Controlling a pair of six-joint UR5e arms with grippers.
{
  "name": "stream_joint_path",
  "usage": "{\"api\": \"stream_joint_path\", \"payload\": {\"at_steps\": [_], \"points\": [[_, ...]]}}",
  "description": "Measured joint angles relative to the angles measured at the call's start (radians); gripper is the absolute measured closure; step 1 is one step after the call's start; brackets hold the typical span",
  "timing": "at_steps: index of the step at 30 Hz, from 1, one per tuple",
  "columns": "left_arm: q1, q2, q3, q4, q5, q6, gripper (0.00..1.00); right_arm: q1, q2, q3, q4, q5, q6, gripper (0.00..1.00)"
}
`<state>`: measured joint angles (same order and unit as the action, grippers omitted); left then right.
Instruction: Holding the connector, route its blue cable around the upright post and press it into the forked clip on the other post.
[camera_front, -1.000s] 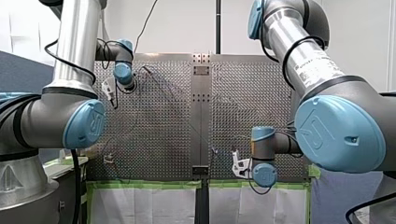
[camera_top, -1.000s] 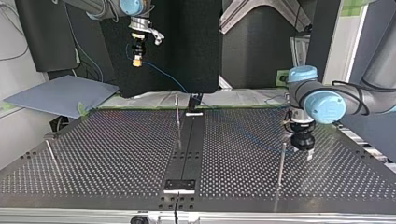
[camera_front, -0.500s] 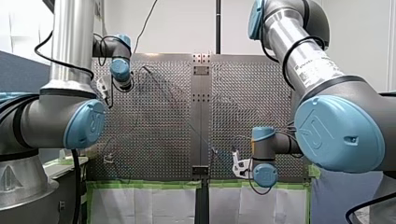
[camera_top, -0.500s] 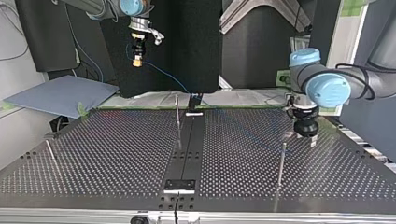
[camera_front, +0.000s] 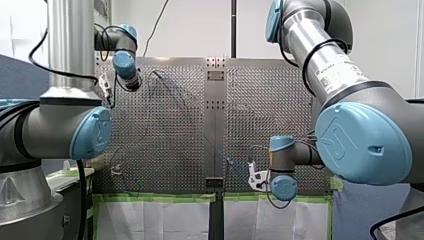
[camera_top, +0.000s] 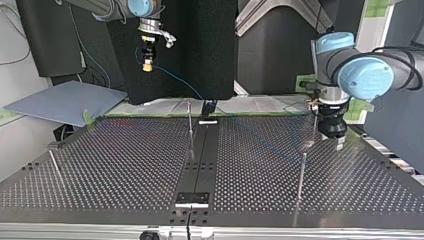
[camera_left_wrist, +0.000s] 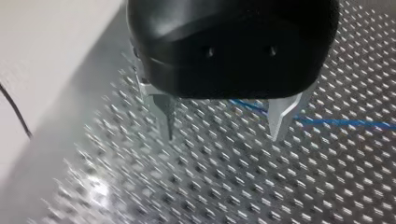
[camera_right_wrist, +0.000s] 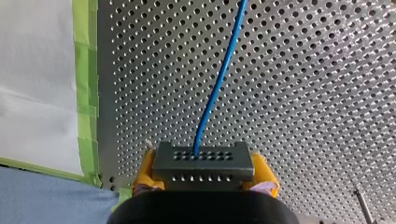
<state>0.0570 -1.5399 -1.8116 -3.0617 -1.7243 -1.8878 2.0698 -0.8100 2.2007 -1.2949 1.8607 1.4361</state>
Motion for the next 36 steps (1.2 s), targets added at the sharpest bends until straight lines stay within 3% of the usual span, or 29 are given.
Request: {"api": "stream_joint_path", "payload": {"at_steps": [9, 14, 23, 26, 29, 36], "points": [[-0.003, 0.087, 0.078, -0.087, 0.054, 0.044, 0.00, 0.000, 0.000, 0.000, 0.001, -0.007, 0.001, 1.00], [-0.007, 0.136, 0.114, -0.136, 0.096, 0.083, 0.00, -0.001, 0.000, -0.001, 0.002, -0.028, 0.007, 1.00], [-0.017, 0.211, 0.122, -0.212, 0.159, 0.101, 0.00, -0.011, 0.002, -0.011, 0.001, -0.090, 0.025, 1.00], [-0.021, 0.238, 0.123, -0.238, 0.178, 0.102, 0.00, -0.017, 0.002, -0.014, -0.002, -0.114, 0.040, 1.00], [-0.026, 0.261, 0.123, -0.261, 0.183, 0.102, 0.00, -0.025, 0.002, -0.021, -0.003, -0.140, 0.056, 1.00], [-0.036, 0.321, 0.123, -0.307, 0.189, 0.101, 0.00, -0.039, 0.007, -0.034, -0.008, -0.203, 0.071, 1.00]]}}
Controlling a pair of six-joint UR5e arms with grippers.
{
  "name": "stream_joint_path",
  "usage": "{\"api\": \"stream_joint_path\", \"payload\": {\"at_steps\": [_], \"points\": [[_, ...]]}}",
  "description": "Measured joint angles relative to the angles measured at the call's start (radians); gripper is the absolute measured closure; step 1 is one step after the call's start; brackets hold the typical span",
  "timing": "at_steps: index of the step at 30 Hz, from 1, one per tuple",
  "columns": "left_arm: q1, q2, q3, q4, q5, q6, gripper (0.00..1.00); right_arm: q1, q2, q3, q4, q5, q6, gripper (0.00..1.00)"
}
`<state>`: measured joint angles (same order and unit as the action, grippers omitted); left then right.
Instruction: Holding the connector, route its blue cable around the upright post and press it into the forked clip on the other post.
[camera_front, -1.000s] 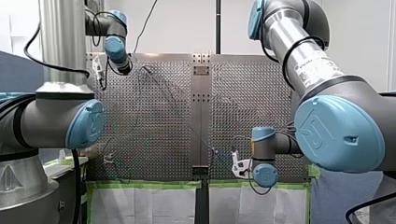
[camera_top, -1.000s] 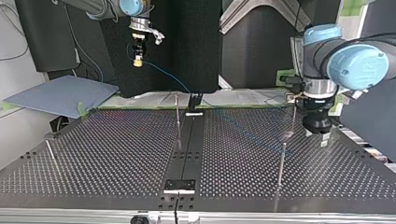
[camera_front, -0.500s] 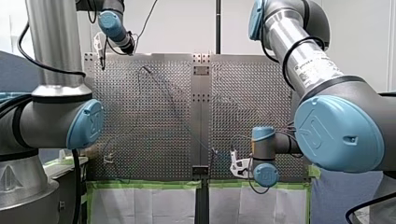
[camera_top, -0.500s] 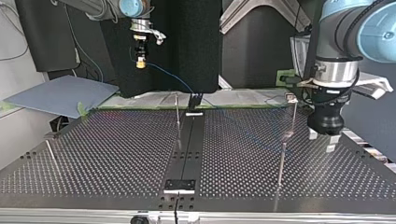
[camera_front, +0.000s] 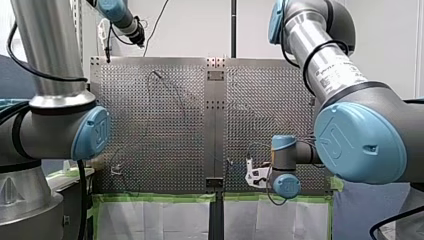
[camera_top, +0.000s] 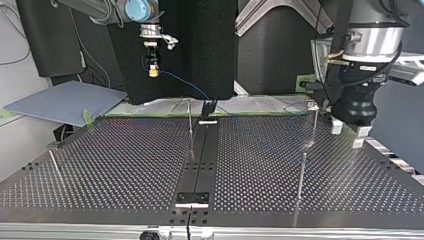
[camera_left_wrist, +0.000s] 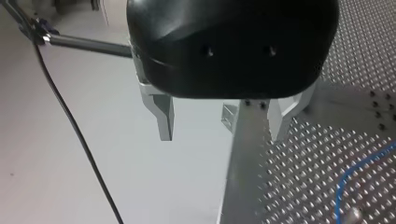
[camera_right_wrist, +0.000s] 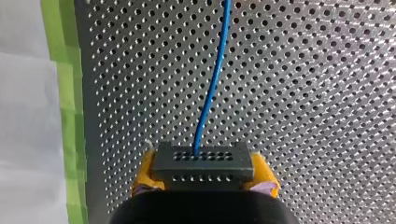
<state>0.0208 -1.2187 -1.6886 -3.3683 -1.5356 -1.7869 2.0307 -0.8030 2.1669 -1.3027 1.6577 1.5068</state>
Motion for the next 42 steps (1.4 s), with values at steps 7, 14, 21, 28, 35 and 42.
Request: {"api": "stream_joint_path", "payload": {"at_steps": [7, 14, 21, 28, 35, 42], "points": [[-0.010, 0.053, 0.000, -0.005, 0.008, -0.001, 0.00, -0.045, 0.043, -0.037, -0.010, -0.059, 0.037, 1.00], [-0.021, 0.057, 0.000, -0.007, 0.009, 0.000, 0.00, -0.080, 0.074, -0.073, -0.010, -0.115, 0.046, 1.00], [-0.033, 0.044, 0.000, -0.018, 0.000, 0.009, 0.00, -0.098, 0.080, -0.084, -0.008, -0.177, 0.043, 1.00], [-0.073, -0.012, 0.000, -0.074, -0.050, 0.065, 0.00, -0.106, 0.088, -0.086, -0.011, -0.234, 0.038, 1.00], [-0.105, -0.062, 0.000, -0.132, -0.065, 0.123, 0.00, -0.107, 0.090, -0.087, -0.011, -0.243, 0.034, 1.00], [-0.130, -0.094, 0.018, -0.183, -0.067, 0.155, 0.00, -0.108, 0.091, -0.087, -0.010, -0.243, 0.034, 1.00]]}}
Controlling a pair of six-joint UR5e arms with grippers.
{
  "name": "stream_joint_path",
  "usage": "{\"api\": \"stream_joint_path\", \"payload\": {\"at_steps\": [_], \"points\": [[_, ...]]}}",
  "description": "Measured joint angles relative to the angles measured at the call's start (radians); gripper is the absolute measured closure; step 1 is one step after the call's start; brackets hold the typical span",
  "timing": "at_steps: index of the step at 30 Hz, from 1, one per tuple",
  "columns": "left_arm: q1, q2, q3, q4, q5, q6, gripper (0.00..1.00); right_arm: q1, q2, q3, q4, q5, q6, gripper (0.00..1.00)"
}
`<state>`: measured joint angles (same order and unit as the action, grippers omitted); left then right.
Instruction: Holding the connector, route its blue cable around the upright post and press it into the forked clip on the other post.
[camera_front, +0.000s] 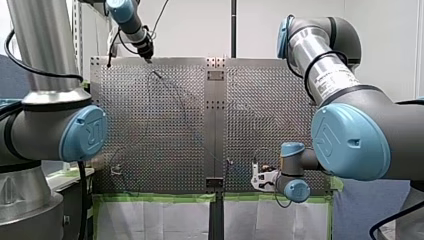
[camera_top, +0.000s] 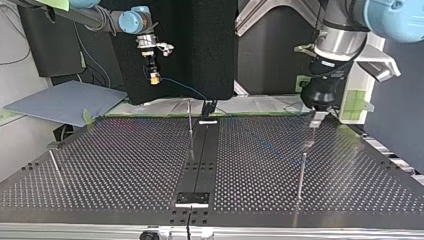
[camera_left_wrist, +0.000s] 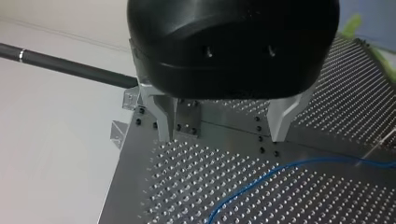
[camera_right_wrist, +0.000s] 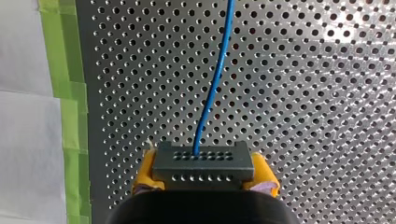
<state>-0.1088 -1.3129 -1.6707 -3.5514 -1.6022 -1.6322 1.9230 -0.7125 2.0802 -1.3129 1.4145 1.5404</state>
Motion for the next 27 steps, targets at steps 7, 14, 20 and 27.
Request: {"api": "stream_joint_path", "payload": {"at_steps": [7, 14, 20, 27], "points": [[-0.013, -0.014, 0.010, -0.014, 0.000, -0.001, 0.00, 0.000, 0.001, 0.000, 0.005, -0.001, -0.004, 1.00], [-0.026, -0.019, 0.011, -0.018, -0.007, 0.000, 0.00, 0.002, 0.001, 0.000, 0.009, -0.002, -0.006, 1.00], [-0.035, -0.020, 0.010, -0.022, -0.043, -0.001, 0.00, 0.007, 0.001, 0.000, 0.013, -0.001, -0.008, 1.00], [-0.040, -0.018, 0.010, -0.058, -0.099, 0.000, 0.00, 0.009, 0.001, 0.000, 0.017, -0.001, -0.011, 1.00]]}}
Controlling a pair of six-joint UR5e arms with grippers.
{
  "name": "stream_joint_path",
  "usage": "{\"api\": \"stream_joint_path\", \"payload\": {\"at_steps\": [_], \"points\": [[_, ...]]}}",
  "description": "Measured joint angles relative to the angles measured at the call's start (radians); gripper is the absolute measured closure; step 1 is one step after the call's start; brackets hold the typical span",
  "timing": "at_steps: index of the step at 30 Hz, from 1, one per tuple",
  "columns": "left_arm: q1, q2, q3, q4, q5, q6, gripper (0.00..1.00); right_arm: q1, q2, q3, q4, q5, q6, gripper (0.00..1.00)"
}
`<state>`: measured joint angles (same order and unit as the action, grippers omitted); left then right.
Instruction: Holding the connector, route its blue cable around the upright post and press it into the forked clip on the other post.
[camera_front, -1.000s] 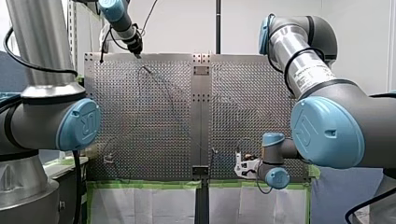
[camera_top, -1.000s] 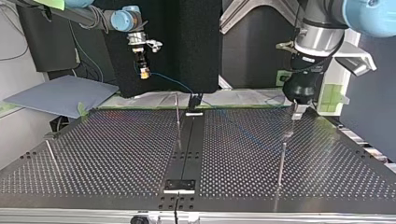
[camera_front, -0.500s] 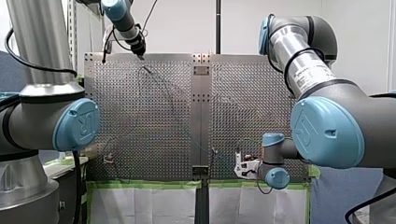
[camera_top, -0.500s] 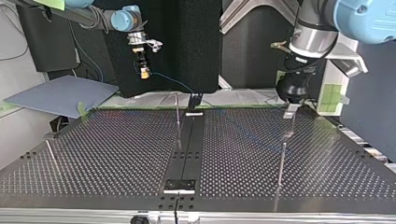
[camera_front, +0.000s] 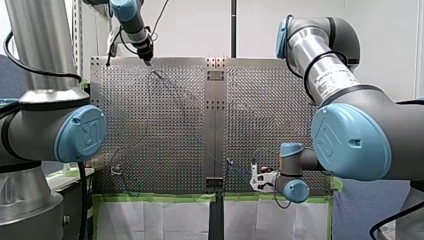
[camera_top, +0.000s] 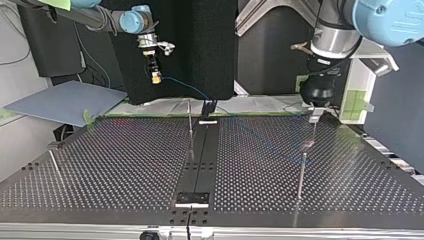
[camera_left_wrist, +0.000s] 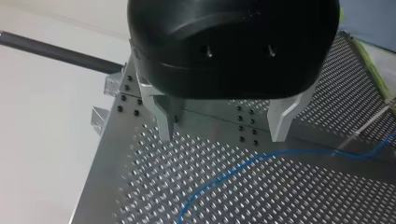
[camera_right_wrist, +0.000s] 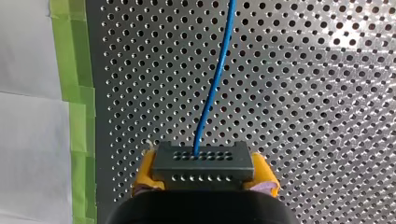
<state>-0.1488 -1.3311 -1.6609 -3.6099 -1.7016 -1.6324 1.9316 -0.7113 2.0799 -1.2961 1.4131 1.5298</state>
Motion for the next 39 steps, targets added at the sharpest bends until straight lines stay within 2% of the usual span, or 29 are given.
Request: {"api": "stream_joint_path", "payload": {"at_steps": [22, 39], "points": [[0.000, 0.019, 0.000, -0.039, -0.177, -0.007, 0.00, 0.001, 0.000, 0.000, 0.003, 0.000, -0.008, 1.00], [0.000, 0.022, 0.000, -0.039, -0.308, -0.006, 0.00, 0.002, 0.000, 0.000, 0.009, 0.001, -0.012, 1.00]]}}
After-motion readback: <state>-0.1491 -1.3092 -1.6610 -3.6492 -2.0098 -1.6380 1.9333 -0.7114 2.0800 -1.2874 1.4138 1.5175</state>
